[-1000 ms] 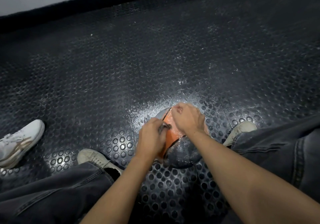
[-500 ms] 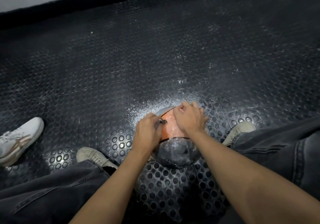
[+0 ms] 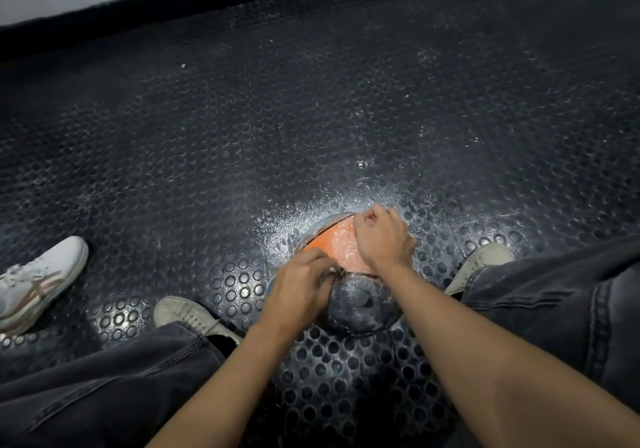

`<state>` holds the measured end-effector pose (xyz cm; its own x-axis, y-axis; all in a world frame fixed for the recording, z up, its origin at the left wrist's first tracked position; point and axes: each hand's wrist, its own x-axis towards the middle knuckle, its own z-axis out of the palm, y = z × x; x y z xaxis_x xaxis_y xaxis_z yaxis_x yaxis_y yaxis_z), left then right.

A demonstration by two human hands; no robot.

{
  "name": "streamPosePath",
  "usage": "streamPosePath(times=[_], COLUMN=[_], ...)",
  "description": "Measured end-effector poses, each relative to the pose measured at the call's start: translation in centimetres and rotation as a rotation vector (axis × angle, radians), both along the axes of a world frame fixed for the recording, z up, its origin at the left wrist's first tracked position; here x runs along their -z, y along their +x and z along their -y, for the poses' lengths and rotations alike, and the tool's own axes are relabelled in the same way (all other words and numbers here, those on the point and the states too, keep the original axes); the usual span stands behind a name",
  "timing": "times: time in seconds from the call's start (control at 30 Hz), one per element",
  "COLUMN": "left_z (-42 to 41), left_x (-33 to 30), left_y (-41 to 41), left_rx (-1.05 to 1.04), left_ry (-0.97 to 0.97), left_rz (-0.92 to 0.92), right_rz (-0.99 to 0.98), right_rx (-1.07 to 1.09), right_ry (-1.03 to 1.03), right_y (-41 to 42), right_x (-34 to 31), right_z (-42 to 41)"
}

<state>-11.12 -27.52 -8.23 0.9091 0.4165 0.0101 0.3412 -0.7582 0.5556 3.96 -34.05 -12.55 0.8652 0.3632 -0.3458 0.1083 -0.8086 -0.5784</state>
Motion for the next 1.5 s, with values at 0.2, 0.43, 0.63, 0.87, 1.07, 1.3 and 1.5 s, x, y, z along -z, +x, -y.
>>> streamPosePath(times=[0.2, 0.43, 0.63, 0.87, 1.07, 1.3, 1.5], left_z=[-1.2, -1.3, -0.1, -0.5, -0.9, -1.4, 0.4], left_x=[0.4, 0.7, 0.6, 0.4, 0.5, 0.7, 0.9], left_y=[1.4, 0.5, -0.8, -0.5, -0.5, -0.9, -1.2], left_rx=[-0.257, -0.297, -0.231, -0.296, -0.366, -0.356, -0.180], left_ry=[-0.003, -0.061, -0.088, -0.092, -0.086, -0.075, -0.065], left_rz=[-0.005, 0.017, 0.032, 0.008, 0.044, 0.029, 0.048], right_rz=[0.032, 0.035, 0.022, 0.197, 0.079, 0.095, 0.076], right_rx=[0.036, 0.045, 0.106, -0.126, -0.076, 0.024, 0.027], right_ry=[-0.045, -0.059, -0.080, 0.029, 0.063, 0.037, 0.055], right_y=[-1.1, -1.4, -1.6, -1.6, -1.5, -2.4, -2.1], right_x=[-0.3, -0.1, 0.0, -0.2, -0.3, -0.2, -0.3], right_z=[-0.3, -0.4, -0.4, 0.0, -0.2, 0.2, 0.5])
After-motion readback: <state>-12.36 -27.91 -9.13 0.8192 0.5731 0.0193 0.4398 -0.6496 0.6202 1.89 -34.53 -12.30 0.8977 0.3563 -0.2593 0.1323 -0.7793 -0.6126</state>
